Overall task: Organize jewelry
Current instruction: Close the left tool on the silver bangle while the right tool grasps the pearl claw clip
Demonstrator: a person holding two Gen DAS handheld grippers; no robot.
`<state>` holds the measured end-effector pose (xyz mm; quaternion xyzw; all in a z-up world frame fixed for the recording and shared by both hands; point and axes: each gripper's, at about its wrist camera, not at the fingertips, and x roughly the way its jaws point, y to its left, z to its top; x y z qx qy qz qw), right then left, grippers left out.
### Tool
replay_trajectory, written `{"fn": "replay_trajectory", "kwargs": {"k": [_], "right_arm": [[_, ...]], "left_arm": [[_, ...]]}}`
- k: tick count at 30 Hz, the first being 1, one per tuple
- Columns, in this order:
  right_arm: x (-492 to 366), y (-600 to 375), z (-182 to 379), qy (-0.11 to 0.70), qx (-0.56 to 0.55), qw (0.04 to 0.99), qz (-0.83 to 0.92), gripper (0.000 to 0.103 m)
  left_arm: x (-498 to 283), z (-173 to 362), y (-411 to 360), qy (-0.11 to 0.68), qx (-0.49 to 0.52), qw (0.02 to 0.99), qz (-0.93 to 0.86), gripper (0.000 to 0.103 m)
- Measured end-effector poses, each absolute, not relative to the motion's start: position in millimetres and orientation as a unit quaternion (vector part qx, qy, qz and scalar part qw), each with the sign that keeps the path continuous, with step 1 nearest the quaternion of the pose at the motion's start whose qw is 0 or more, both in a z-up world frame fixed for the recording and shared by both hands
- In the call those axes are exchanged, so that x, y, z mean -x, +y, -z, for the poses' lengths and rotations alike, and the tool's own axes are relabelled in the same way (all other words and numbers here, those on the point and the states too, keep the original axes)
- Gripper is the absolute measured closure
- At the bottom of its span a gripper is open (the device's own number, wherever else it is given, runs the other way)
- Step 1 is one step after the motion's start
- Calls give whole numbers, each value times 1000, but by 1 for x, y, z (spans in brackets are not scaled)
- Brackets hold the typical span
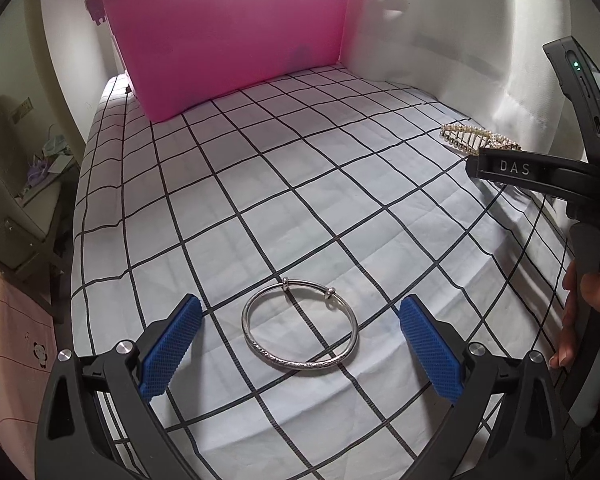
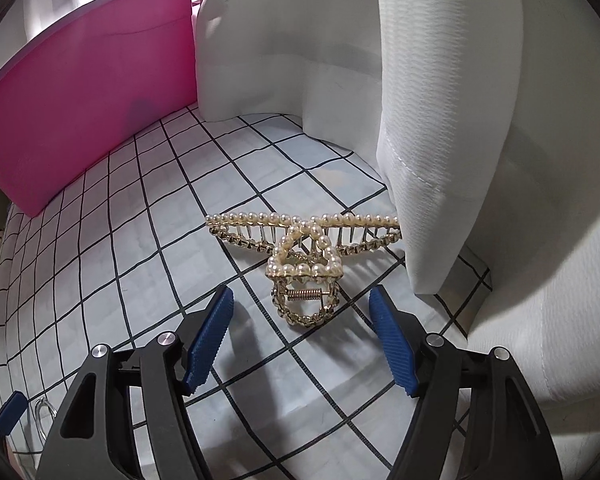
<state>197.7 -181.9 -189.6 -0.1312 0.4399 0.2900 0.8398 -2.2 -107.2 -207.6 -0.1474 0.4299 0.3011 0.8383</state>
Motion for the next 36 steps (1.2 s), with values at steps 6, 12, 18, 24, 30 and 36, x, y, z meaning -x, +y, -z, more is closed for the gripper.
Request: {"fn": "replay_trajectory", "kwargs": {"k": [6,12,18,24,30,36], "right_arm": [[-203,-171,192,427,140,844,-292,35],[-206,-164,192,424,143,843,-298,37],[-203,-157,192,416,149,842,-310,66],[-202,-158,191,414,145,841,-315,72],[-196,-169,184,411,135,841,-323,72],[-188,-182,171,409,122,843,-328,72]], "left_arm": [[-1,208,-108,429,156,832,-314,6],[-6,207,-110,428,154,836,-307,11],[-4,203,-127,416,136,852,-288,42],[-3,201,-127,414,139,856,-278,51],[0,195,-121,407,151,857,-279,51],[2,178,-113,389,148,864,-284,51]]}}
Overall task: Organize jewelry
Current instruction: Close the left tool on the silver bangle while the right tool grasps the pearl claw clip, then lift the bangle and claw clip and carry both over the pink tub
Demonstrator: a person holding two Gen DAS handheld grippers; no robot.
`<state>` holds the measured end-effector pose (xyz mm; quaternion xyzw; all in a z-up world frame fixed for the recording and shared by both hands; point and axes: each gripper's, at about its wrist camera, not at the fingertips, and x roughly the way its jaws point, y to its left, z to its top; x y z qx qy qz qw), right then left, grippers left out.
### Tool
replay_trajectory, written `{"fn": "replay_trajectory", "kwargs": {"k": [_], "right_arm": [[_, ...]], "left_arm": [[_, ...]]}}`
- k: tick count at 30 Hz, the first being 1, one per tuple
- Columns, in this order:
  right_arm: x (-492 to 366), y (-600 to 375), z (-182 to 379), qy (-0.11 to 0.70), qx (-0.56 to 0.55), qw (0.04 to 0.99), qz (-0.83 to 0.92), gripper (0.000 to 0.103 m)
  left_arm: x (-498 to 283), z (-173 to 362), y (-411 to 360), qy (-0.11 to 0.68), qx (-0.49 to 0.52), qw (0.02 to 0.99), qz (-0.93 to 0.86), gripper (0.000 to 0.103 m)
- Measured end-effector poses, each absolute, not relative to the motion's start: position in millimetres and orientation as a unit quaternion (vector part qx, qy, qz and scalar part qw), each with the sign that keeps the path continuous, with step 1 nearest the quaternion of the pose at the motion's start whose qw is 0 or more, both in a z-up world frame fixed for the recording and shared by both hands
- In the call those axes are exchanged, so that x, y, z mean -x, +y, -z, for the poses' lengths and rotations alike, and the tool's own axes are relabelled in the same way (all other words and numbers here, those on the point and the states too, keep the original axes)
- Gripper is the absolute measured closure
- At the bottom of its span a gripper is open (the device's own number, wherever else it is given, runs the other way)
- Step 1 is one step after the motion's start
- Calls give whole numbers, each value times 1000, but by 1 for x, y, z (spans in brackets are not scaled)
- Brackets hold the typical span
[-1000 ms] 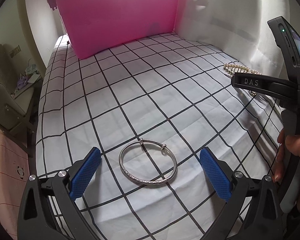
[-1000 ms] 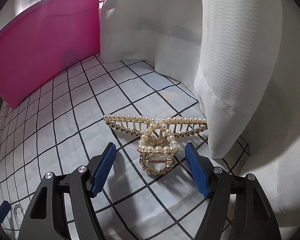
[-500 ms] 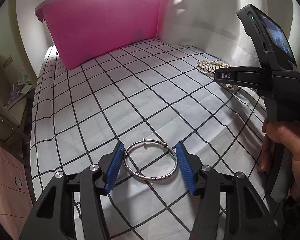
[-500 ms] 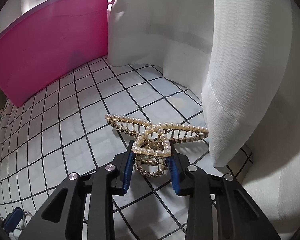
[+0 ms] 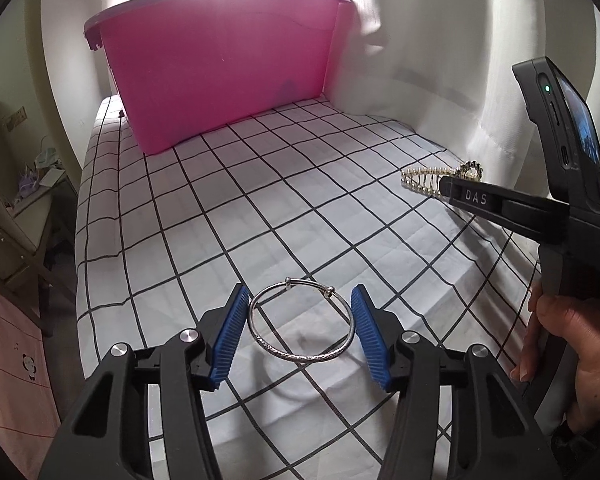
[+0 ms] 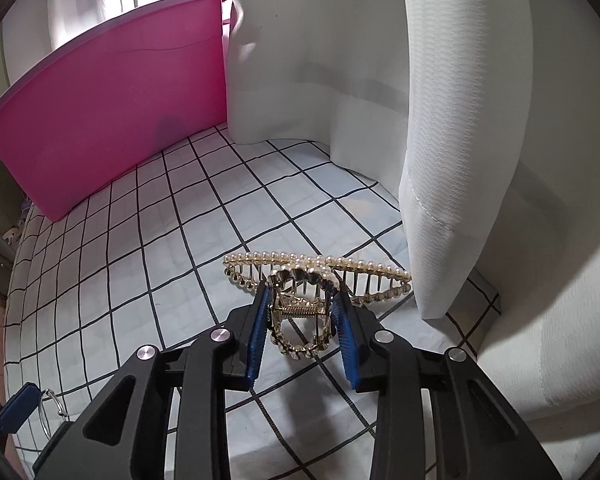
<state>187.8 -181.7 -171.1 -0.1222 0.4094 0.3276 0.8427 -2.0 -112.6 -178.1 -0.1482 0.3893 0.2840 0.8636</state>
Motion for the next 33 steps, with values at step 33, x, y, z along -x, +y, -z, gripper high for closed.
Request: {"fn": "replay_trajectory", "kwargs": {"k": [33], "right_arm": [[-124,-152,55,367,76,871,-317,72]], "left_arm": [[16,37,-17,295,100,915,-256,51]]}}
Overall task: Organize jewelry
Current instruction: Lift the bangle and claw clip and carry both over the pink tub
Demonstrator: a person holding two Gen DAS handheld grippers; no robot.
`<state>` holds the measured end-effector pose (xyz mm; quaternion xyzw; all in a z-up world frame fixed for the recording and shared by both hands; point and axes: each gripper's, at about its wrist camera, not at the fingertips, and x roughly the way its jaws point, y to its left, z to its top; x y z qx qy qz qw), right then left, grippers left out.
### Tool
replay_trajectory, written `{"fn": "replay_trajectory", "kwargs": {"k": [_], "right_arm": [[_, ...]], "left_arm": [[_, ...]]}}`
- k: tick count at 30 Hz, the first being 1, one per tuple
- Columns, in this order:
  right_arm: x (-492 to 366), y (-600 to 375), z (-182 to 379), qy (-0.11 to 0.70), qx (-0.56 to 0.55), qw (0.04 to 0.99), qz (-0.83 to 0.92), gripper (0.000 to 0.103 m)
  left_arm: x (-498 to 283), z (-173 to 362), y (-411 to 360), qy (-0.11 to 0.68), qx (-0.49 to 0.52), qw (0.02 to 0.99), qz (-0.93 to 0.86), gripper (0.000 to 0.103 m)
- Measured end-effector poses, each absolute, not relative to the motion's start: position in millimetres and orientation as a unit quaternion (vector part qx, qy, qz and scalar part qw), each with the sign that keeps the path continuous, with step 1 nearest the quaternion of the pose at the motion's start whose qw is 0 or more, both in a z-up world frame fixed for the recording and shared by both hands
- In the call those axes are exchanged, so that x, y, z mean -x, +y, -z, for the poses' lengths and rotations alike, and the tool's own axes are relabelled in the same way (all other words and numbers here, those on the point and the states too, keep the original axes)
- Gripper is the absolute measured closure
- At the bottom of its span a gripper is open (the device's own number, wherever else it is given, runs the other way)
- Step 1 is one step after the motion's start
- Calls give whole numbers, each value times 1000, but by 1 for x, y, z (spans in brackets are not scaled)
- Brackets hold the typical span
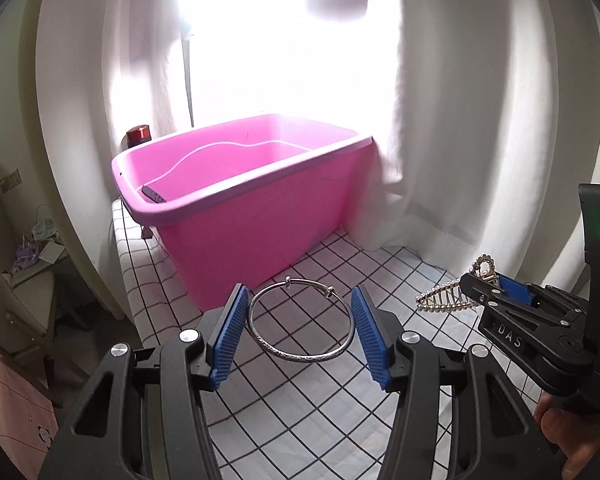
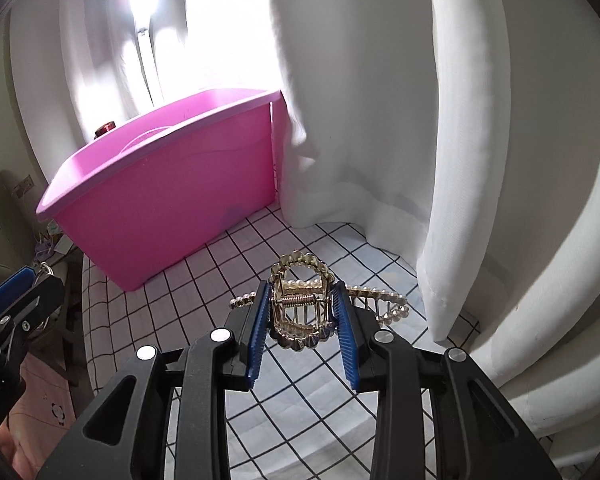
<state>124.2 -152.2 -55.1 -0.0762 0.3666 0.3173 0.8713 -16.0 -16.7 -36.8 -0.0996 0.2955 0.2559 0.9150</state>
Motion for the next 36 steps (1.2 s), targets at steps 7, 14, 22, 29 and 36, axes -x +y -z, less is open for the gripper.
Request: {"fn": "replay_trajectory", "kwargs": {"k": [7,14,22,29,36], "right_arm": [[-114,-122,17,338,66,884,-317,72],[-112,-81,-17,308,58,894,-320,72],[-122,-26,-49,273,53,903,-327,72],[-141,23,-58,266,49,903,-335,72],[-163,67,-50,277,59,897,-340,72]], "left_arm": [[16,2,20,270,90,927,-246,51],[12,-29,61,240,84,937,-239,51],[0,-51,116,224,78,942,-236,51],[-21,-52,161,232,62,941,-237,51],[-50,-36,205,263,65,932,-241,51]]}}
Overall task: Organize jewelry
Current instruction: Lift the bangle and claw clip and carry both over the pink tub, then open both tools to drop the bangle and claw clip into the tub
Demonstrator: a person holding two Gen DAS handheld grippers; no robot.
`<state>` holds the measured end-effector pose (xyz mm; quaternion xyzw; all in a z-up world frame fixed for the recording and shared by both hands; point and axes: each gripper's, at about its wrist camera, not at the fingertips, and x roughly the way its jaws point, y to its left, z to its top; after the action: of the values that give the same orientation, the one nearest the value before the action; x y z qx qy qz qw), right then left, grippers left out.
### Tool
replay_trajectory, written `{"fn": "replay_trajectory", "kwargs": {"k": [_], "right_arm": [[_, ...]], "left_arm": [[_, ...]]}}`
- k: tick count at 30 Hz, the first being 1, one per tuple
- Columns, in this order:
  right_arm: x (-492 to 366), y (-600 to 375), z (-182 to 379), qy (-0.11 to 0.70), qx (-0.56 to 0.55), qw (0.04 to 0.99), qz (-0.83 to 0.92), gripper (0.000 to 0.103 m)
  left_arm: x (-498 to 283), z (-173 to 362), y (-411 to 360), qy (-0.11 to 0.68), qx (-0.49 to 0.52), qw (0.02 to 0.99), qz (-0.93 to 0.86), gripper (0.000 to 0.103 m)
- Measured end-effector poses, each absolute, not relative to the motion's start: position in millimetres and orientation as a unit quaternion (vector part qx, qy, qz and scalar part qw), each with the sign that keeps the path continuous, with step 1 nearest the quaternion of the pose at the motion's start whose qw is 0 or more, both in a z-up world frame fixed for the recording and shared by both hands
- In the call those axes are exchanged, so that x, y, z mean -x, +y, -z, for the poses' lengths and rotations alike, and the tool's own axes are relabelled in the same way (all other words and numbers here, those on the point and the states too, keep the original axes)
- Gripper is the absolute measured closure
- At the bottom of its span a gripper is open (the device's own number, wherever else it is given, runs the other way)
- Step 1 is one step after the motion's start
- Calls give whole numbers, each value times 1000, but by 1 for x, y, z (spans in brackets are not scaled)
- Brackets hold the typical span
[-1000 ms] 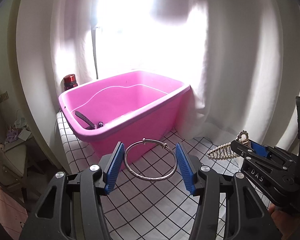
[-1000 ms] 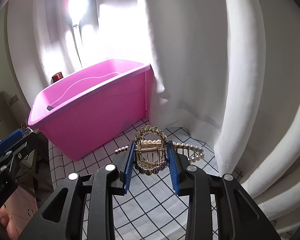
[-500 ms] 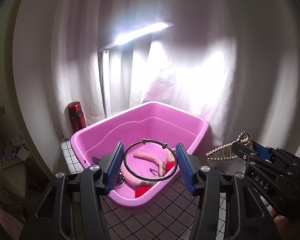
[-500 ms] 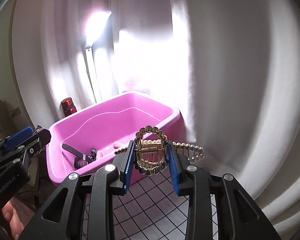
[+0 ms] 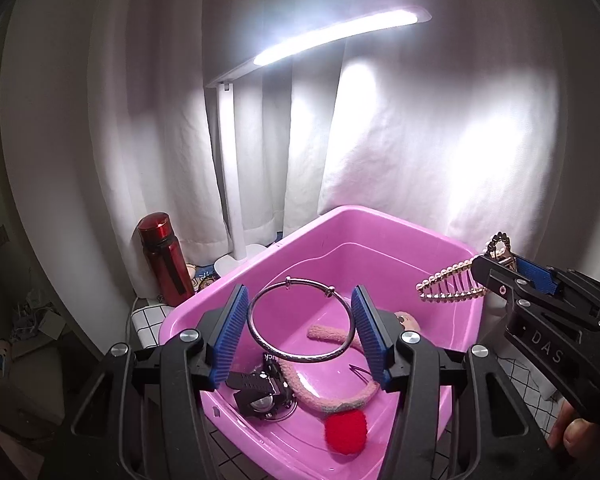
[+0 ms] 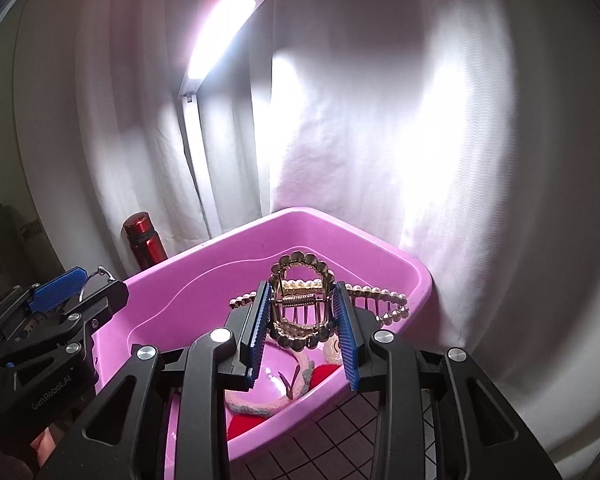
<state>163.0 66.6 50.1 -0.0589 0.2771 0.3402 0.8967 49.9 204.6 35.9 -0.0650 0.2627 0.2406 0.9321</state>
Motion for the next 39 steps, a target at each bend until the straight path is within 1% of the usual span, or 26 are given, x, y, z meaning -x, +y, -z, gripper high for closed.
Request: {"fn": "replay_trajectory", "kwargs": {"k": [8,15,26,27,28,29,30,31,34,39], "right_arm": [[-190,104,-23,321,81,880,-340,72],[-203,128,-1,351,101,868,-338,72],[-213,142,12,377,109,860,-327,72],[-213,142,12,376,110,861,-324,70],[-214,143,10,374,110,863,-322,65],[-215,143,8,372,108,865,-320,43],[-215,143,5,365,104,868,-319,31],[-214,142,1,358,101,873,-315,31],[-213,144,-4,353,102,876,-312,31],[-207,143,-6,349,104,879,-309,31]], "left_arm": [[-81,-10,238,304,76,918,-245,51],[-95,10,253,335,90,904,-249,51],[-103,23,266,365,105,892,-246,50],[-103,24,267,368,108,890,-247,49],[-102,25,268,371,109,888,-249,43],[-101,24,268,370,110,887,-251,37],[-100,22,268,367,109,888,-253,21],[-99,19,267,363,106,890,-256,10],[-99,16,264,362,95,891,-256,9],[-98,20,267,376,108,882,-261,9]]}}
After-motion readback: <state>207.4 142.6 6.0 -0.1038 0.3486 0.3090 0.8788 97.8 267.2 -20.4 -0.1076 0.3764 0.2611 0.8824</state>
